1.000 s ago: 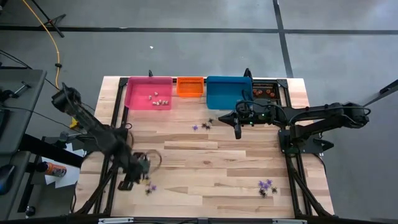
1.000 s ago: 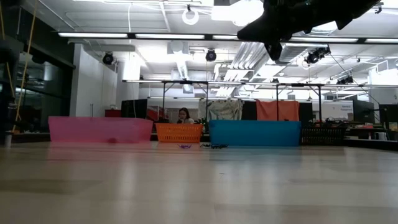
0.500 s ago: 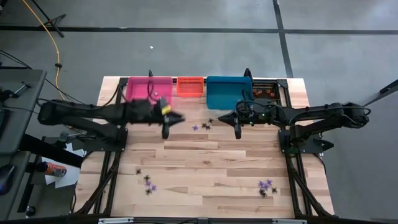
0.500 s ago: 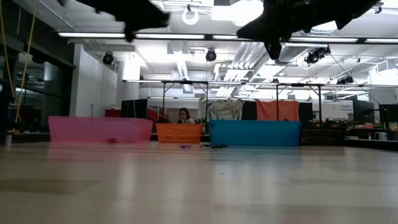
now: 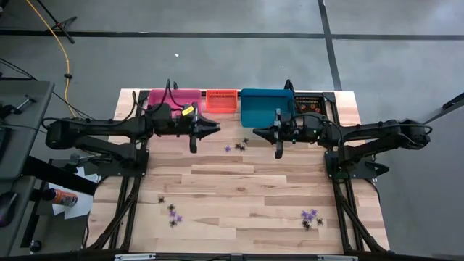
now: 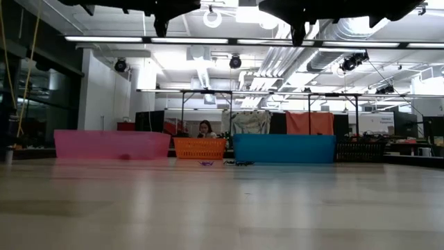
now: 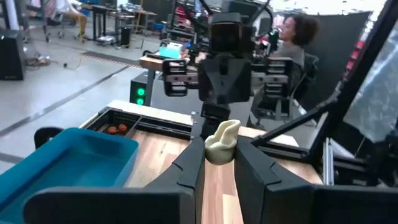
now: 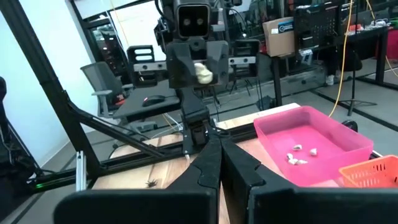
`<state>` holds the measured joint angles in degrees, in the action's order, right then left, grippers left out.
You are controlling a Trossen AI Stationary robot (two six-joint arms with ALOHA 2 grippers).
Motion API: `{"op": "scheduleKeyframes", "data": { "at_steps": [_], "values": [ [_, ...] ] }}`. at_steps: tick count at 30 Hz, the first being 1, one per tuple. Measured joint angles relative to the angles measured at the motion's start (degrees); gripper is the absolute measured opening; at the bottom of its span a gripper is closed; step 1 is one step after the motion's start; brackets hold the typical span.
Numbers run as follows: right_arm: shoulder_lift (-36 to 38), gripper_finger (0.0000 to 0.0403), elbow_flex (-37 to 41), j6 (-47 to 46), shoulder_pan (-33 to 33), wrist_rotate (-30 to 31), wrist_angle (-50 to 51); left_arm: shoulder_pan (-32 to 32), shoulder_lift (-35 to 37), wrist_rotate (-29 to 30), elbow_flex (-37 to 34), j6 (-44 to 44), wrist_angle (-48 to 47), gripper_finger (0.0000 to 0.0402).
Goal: Sort Halloween decoration
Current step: Put the white skull toy into the pink bin, then put the black spider toy into the blue bin
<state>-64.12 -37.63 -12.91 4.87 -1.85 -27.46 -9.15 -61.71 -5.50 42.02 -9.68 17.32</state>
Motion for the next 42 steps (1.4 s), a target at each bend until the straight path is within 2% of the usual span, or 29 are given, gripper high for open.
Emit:
{"op": "scheduleKeyframes", "data": {
  "at_steps": [11, 13, 14, 17, 18, 21, 24, 27, 30, 36, 42],
  "values": [
    [0.00, 0.0002, 0.00, -0.02, 0.00, 0.00, 0.31, 0.61, 0.00, 1.11, 0.00, 0.66, -0.71, 0.0049],
    [0.00, 0.0002, 0.00, -0.02, 0.01, 0.00, 0.44, -0.01, 0.00, 1.91, 0.31, 2.25, -2.83, 0.0049],
    [0.00, 0.0002, 0.00, -0.02, 0.01, 0.00, 0.51, -1.01, -0.02, 4.16, 1.45, 2.65, -6.24, 0.0049],
    [0.00, 0.0002, 0.00, -0.04, 0.02, 0.00, 0.88, -7.37, -0.37, 13.33, 8.01, 2.52, -21.01, 0.0049],
    [0.00, 0.0002, 0.00, -0.04, 0.01, 0.00, 1.08, -10.31, -1.10, 14.78, 10.61, 2.74, -25.79, 0.0049],
    [0.00, 0.0002, 0.00, -0.04, 0.02, 0.02, 1.37, -20.66, -4.21, 15.09, 17.06, 2.78, -39.62, 0.0049],
    [0.00, 0.0002, 0.00, -0.07, 0.02, 1.25, 1.99, -29.89, -8.22, 15.31, 20.61, 1.81, -46.37, 0.0051],
    [0.00, 0.0002, 0.00, -0.07, 0.02, 2.90, 2.21, -35.88, -12.33, 14.97, 20.50, -0.85, -52.05, 0.0060],
    [0.00, 0.0002, 0.00, -0.09, 0.02, 3.50, 2.94, -38.15, -16.14, 14.88, 19.20, -2.54, -54.54, 0.0077],
    [0.00, 0.0002, 0.00, -1.90, 0.02, 3.62, 5.04, -38.90, -21.27, 15.10, 12.63, -6.76, -52.72, 0.0118],
    [0.00, 0.0002, 0.00, -2.54, 0.02, 3.63, 6.14, -38.90, -22.97, 13.71, 8.22, -9.81, -51.12, 0.0146]
  ]
}}
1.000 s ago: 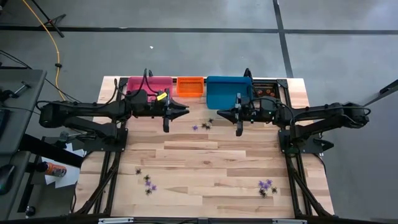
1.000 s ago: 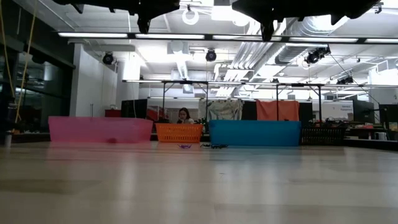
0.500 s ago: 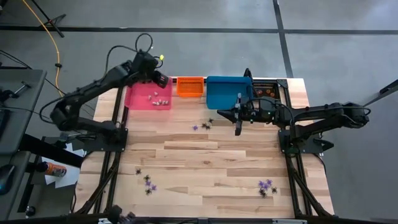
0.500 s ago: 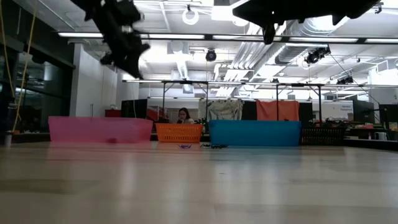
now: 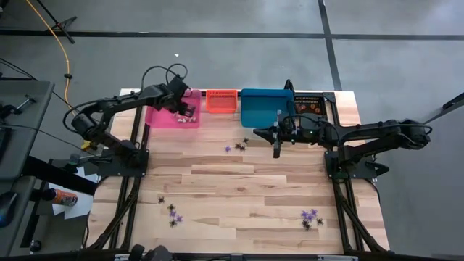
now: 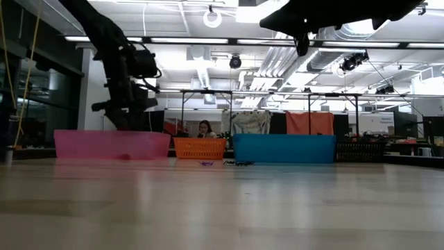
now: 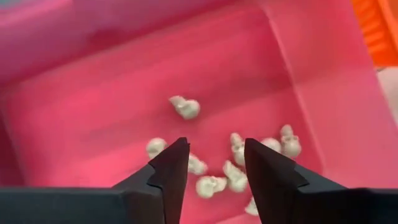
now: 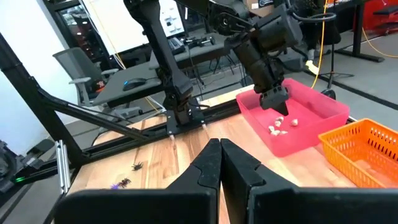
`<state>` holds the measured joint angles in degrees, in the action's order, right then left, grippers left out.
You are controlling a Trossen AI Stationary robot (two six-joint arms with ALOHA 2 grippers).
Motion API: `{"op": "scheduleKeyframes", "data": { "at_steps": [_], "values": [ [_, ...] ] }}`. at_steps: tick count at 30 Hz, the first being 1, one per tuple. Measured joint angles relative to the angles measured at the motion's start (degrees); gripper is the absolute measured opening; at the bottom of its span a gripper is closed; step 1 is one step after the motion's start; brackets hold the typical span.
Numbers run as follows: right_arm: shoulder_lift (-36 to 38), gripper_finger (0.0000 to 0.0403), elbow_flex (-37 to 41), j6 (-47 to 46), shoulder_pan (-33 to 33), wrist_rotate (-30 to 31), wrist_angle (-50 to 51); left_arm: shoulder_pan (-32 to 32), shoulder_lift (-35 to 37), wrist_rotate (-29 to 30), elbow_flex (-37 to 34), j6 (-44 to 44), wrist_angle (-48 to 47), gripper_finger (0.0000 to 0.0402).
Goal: Sort Halloween decoration
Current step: Put the black spider toy into the blue bin
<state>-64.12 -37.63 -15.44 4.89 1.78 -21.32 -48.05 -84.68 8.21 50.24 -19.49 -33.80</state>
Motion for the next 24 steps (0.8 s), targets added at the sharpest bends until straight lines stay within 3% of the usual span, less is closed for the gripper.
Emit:
{"op": "scheduleKeyframes", "data": {
  "at_steps": [6, 11, 16, 20, 24],
  "values": [
    [0.00, 0.0002, 0.00, 0.02, 0.00, 0.01, -0.27, 0.00, 3.83, -4.53, 1.64, -0.51, 2.76, 0.0156],
    [0.00, 0.0002, 0.00, 0.04, 0.00, 0.04, -3.94, 0.74, 12.11, -10.70, 3.13, -0.32, 8.58, 0.0156],
    [0.00, 0.0002, 0.00, 0.48, 0.00, 2.04, -6.78, 6.88, 21.66, -14.12, 2.53, 2.88, 14.69, 0.0156],
    [0.00, 0.0002, 0.00, 0.48, 0.00, 3.71, -6.75, 15.08, 29.09, -12.43, -4.58, 3.32, 27.05, 0.0146],
    [0.00, 0.0002, 0.00, 0.48, 0.00, 3.94, -6.75, 22.64, 33.94, -9.87, -16.55, -0.56, 45.31, 0.0103]
  ]
}}
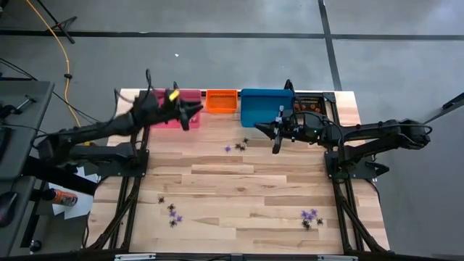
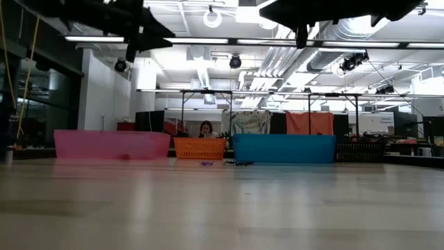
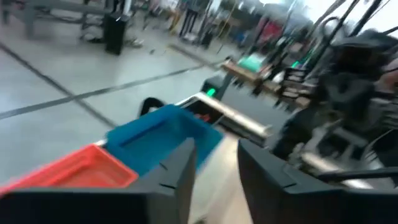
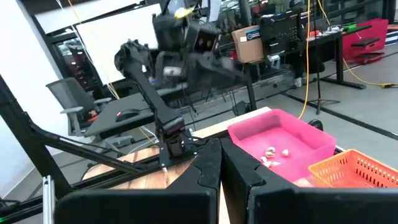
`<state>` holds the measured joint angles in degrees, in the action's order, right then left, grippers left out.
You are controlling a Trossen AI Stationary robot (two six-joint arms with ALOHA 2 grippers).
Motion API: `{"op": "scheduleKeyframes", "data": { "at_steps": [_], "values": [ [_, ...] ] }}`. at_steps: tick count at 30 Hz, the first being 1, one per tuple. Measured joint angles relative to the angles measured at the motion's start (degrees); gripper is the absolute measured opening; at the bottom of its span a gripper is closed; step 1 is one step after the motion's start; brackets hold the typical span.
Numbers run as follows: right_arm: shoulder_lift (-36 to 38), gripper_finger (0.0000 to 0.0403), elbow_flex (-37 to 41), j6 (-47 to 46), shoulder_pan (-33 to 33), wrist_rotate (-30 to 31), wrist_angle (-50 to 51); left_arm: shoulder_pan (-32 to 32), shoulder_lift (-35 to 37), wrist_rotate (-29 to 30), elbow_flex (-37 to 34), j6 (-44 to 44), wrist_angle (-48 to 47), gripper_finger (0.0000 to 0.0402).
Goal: Sort Halloween decoration
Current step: Put the black spider toy into the blue bin
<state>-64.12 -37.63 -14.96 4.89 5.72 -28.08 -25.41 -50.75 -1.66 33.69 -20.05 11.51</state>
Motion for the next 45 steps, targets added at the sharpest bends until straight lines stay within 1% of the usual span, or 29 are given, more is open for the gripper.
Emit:
{"op": "scheduleKeyframes", "data": {
  "at_steps": [3, 5, 6, 9, 12, 14, 15, 17, 20, 24, 28, 31, 35, 38, 41, 45],
  "values": [
    [0.00, 0.0002, 0.00, 0.00, 0.00, 0.02, 0.00, 4.35, 0.94, 2.67, -7.21, -3.39, 10.77, 0.0052],
    [0.00, 0.0002, 0.00, 0.00, 0.00, 0.04, 0.00, 6.37, 1.16, 3.66, -9.69, -3.86, 15.17, 0.0016],
    [0.00, 0.0002, 0.00, 0.00, 0.00, 0.02, 0.00, 7.11, 1.16, 3.79, -10.19, -3.85, 16.09, 0.0009],
    [0.00, 0.0002, 0.00, 0.01, 0.00, 0.24, 0.01, 8.43, 1.16, 3.97, -10.09, -2.29, 16.41, 0.0009],
    [0.00, 0.0002, 0.00, -0.12, 0.00, 1.24, 0.05, 9.26, 1.16, 3.92, -9.03, 2.09, 16.61, 0.0002],
    [-0.39, 0.0003, -0.34, -2.43, 0.00, 2.83, 1.10, 9.68, 1.16, 3.86, -8.27, 4.84, 16.73, 0.0004],
    [-1.05, 0.0005, -1.34, -3.96, 0.00, 3.77, 3.59, 9.86, 1.16, 3.86, -7.96, 6.00, 16.73, 0.0004],
    [-2.62, 0.0014, -4.22, -5.13, 0.00, 4.93, 12.15, 9.88, 1.16, 3.86, -7.42, 7.12, 16.64, 0.0002],
    [-7.60, 0.0044, -10.77, -3.95, 0.02, 5.28, 23.49, 9.84, 1.16, 3.86, -6.74, 6.83, 16.66, 0.0001],
    [-16.56, 0.0101, -19.20, -1.99, 0.09, 5.26, 35.39, 9.73, 1.16, 3.84, -6.53, 6.76, 16.43, 0.0001],
    [-25.76, 0.0152, -24.34, 4.34, 0.73, 5.18, 44.13, 9.71, 1.16, 3.84, -6.53, 6.20, 15.47, 0.0001],
    [-31.36, 0.0178, -25.00, 12.48, 1.18, 3.14, 44.96, 9.73, 1.16, 3.84, -6.53, 4.26, 15.31, 0.0001],
    [-37.74, 0.0191, -24.80, 19.14, 1.83, -2.89, 44.91, 9.73, 1.16, 3.84, -6.53, 4.10, 15.34, 0.0000],
    [-40.78, 0.0193, -24.79, 20.44, 1.88, -4.73, 43.66, 9.68, 1.16, 3.84, -6.53, 4.11, 15.34, 0.0001],
    [-42.81, 0.0193, -24.79, 20.10, 1.88, -4.79, 43.00, 9.65, 1.16, 3.84, -6.53, 4.14, 15.11, 0.0000],
    [-43.77, 0.0193, -24.76, 18.84, 1.88, -3.99, 42.68, 9.64, 1.16, 3.86, -6.53, 4.74, 15.08, 0.0001]
  ]
}}
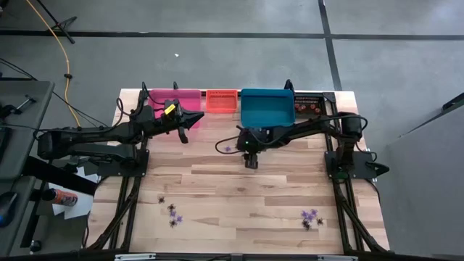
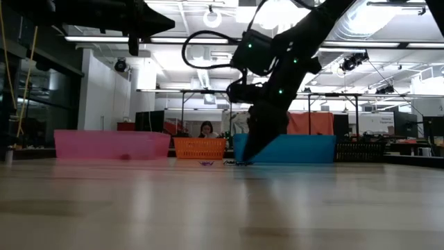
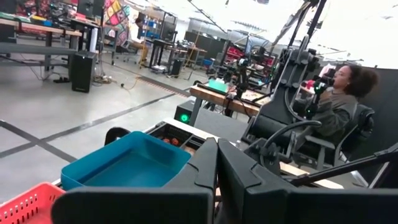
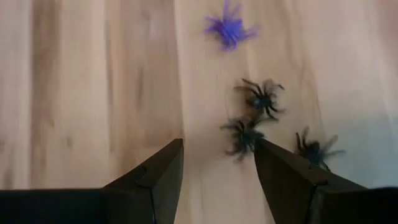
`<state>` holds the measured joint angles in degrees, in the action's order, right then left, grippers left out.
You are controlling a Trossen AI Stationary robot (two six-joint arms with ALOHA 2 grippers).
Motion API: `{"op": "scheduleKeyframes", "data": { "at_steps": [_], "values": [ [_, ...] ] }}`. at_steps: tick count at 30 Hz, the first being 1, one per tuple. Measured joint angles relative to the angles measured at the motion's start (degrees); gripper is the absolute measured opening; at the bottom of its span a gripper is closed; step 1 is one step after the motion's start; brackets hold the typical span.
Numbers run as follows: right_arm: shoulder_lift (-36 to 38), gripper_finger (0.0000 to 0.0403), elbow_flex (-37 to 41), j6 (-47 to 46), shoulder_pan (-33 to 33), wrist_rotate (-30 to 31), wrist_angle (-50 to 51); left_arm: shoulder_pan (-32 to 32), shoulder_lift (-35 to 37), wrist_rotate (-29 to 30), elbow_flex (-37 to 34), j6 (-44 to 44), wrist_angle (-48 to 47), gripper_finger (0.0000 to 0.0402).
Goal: Sort Halloween decoration
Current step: Put the black spider toy into the blue bin
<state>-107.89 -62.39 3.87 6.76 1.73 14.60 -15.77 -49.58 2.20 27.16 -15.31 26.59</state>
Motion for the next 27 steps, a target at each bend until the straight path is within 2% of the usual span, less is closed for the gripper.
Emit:
{"op": "scheduleKeyframes", "data": {
  "at_steps": [9, 13, 20, 27],
  "values": [
    [-1.81, 0.0183, 0.00, -3.20, 1.16, 1.24, -2.63, 0.00, 0.00, 0.03, 0.00, -0.01, -0.59, 0.0000],
    [-2.60, 0.0138, -0.14, -6.04, 1.72, 0.80, -2.03, 0.00, 0.00, 0.11, -0.02, -0.04, -1.66, 0.0000],
    [-1.60, 0.0014, -0.11, -6.43, 1.74, -1.61, -0.36, 0.00, 0.00, 0.26, -0.02, -0.53, -2.66, 0.0000],
    [7.20, 0.0005, 0.04, -4.27, 1.35, -5.74, 7.67, -0.09, 0.00, 0.68, -0.02, -0.52, -2.84, 0.0000]
  ]
}}
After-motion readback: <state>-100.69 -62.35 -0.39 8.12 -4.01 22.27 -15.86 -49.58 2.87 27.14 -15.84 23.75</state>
